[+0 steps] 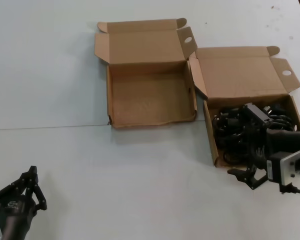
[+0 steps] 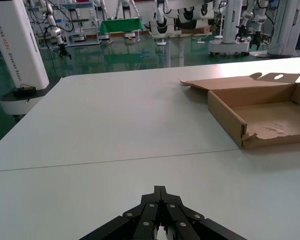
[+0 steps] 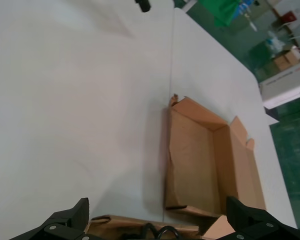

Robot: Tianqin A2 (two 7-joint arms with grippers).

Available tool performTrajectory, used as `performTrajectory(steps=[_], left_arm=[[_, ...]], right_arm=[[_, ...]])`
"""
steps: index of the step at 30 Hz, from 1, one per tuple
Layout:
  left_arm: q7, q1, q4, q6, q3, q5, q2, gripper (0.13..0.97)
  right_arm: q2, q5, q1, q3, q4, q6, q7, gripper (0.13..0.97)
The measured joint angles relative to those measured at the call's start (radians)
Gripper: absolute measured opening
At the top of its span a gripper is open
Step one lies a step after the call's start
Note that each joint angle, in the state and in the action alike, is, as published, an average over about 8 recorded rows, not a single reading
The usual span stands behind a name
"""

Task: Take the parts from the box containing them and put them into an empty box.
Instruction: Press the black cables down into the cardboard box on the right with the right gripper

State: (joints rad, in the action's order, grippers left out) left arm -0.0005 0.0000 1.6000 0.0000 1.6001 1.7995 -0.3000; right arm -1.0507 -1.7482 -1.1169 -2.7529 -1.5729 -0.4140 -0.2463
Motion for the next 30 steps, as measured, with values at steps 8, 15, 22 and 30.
performTrajectory(steps=[8,15,22,30], left_arm=[[0.0,0.0,0.0,0.0,0.0,0.0,0.0,0.156],[0.0,0.0,0.0,0.0,0.0,0.0,0.0,0.156],[0.0,0.0,0.0,0.0,0.0,0.0,0.0,0.156],[0.0,0.0,0.0,0.0,0.0,0.0,0.0,0.156]], right_arm=[[0.006,0.044,-0.025,0.0,0.012,-0.066,0.0,0.966],[0.012,0.075,-0.044,0.0,0.013,-0.096,0.0,0.966],[0.021,0.089,-0.052,0.0,0.021,-0.103,0.0,0.966],[0.028,0.096,-0.057,0.0,0.046,-0.109,0.0,0.966]])
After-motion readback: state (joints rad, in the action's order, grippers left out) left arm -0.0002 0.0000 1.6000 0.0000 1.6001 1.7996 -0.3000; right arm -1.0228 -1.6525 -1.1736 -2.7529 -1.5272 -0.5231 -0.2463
